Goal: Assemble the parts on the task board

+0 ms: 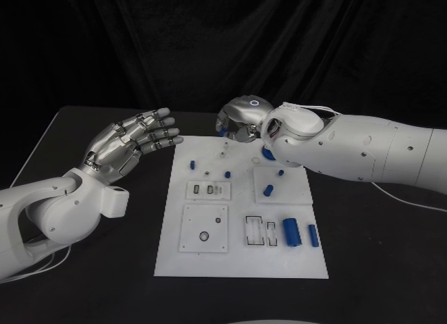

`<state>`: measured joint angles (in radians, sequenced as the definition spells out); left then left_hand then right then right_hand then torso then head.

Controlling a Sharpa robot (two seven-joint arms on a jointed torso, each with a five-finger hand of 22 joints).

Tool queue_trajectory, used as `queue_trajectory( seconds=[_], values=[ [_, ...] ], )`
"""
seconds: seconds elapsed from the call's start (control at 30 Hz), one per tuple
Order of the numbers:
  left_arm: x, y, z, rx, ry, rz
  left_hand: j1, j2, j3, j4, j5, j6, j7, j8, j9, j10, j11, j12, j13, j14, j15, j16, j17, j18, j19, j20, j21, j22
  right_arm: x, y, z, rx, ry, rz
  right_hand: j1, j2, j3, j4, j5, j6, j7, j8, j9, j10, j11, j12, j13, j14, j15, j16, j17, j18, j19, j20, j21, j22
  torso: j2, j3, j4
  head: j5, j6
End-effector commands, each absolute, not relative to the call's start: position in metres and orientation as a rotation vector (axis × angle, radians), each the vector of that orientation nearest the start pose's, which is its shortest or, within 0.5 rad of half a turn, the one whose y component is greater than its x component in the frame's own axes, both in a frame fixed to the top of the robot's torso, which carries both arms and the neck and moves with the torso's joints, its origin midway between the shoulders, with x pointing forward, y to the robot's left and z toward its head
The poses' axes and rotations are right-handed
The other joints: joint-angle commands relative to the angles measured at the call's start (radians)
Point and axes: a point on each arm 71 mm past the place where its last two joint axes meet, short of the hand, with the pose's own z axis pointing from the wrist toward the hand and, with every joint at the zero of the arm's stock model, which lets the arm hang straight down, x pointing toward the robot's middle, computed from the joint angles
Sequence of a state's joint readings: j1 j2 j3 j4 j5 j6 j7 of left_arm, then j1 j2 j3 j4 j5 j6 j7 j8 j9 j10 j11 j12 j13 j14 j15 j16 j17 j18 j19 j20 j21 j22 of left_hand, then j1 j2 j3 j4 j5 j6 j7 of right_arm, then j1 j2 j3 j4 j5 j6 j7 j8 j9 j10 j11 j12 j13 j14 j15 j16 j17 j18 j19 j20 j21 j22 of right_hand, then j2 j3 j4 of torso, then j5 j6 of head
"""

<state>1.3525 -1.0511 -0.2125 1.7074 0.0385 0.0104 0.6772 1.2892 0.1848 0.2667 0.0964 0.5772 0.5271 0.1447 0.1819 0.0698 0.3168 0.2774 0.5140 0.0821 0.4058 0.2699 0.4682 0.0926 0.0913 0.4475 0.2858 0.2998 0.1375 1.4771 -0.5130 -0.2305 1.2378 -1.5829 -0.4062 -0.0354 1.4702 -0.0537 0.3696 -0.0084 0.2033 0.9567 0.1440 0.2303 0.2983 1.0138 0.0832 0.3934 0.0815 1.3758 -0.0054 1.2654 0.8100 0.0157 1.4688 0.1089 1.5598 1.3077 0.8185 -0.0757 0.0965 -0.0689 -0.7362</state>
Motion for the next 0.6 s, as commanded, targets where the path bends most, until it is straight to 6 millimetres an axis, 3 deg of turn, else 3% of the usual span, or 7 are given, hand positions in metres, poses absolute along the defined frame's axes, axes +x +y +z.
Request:
queue_trajectory(
  seconds=[0.03, 0.37, 0.6],
  values=[
    [0.441, 0.248, -0.124, -0.810, 1.096, -2.060, -0.006, 0.003, 0.004, -0.001, 0.005, 0.009, 0.001, 0.006, 0.002, 0.006, 0.001, 0.003, 0.002, -0.003, 0.003, 0.004, 0.001, -0.006, -0.009, 0.001, 0.002, -0.001, 0.547, -0.106, -0.114, -0.545, 1.409, 0.540, 0.003, -0.009, -0.003, 0.002, -0.002, -0.008, -0.001, -0.005, 0.002, 0.008, -0.002, -0.005, -0.002, 0.000, 0.009, -0.007, -0.003, -0.010, 0.085, 0.003, 0.003, 0.241, 0.000, -0.0001, 0.0019, -0.003, -0.002],
    [0.442, 0.247, -0.125, -0.811, 1.097, -2.062, -0.007, 0.006, 0.010, 0.000, 0.006, 0.009, 0.002, 0.006, 0.001, 0.005, 0.002, 0.003, 0.001, -0.004, 0.003, 0.005, 0.000, -0.006, -0.009, 0.001, 0.002, -0.001, 0.549, -0.111, -0.121, -0.545, 1.428, 0.503, 0.002, -0.011, -0.002, 0.004, 0.000, -0.012, -0.001, -0.009, 0.004, 0.005, 0.000, -0.013, -0.004, -0.003, 0.010, -0.009, -0.006, -0.009, 0.083, 0.005, 0.002, 0.239, -0.002, -0.0007, -0.0040, -0.001, -0.006],
    [0.443, 0.247, -0.125, -0.813, 1.100, -2.064, -0.008, 0.006, 0.012, 0.000, 0.006, 0.008, 0.002, 0.006, 0.001, 0.005, 0.002, 0.003, 0.001, -0.005, 0.003, 0.006, 0.000, -0.006, -0.009, 0.001, 0.002, -0.001, 0.550, -0.112, -0.125, -0.552, 1.430, 0.505, -0.003, -0.013, -0.004, 0.008, -0.001, -0.011, -0.001, -0.011, 0.008, 0.005, 0.002, -0.019, -0.004, -0.007, 0.012, -0.014, -0.014, -0.008, 0.080, 0.007, 0.000, 0.234, -0.002, -0.0008, -0.0025, -0.001, -0.009]
  ],
)
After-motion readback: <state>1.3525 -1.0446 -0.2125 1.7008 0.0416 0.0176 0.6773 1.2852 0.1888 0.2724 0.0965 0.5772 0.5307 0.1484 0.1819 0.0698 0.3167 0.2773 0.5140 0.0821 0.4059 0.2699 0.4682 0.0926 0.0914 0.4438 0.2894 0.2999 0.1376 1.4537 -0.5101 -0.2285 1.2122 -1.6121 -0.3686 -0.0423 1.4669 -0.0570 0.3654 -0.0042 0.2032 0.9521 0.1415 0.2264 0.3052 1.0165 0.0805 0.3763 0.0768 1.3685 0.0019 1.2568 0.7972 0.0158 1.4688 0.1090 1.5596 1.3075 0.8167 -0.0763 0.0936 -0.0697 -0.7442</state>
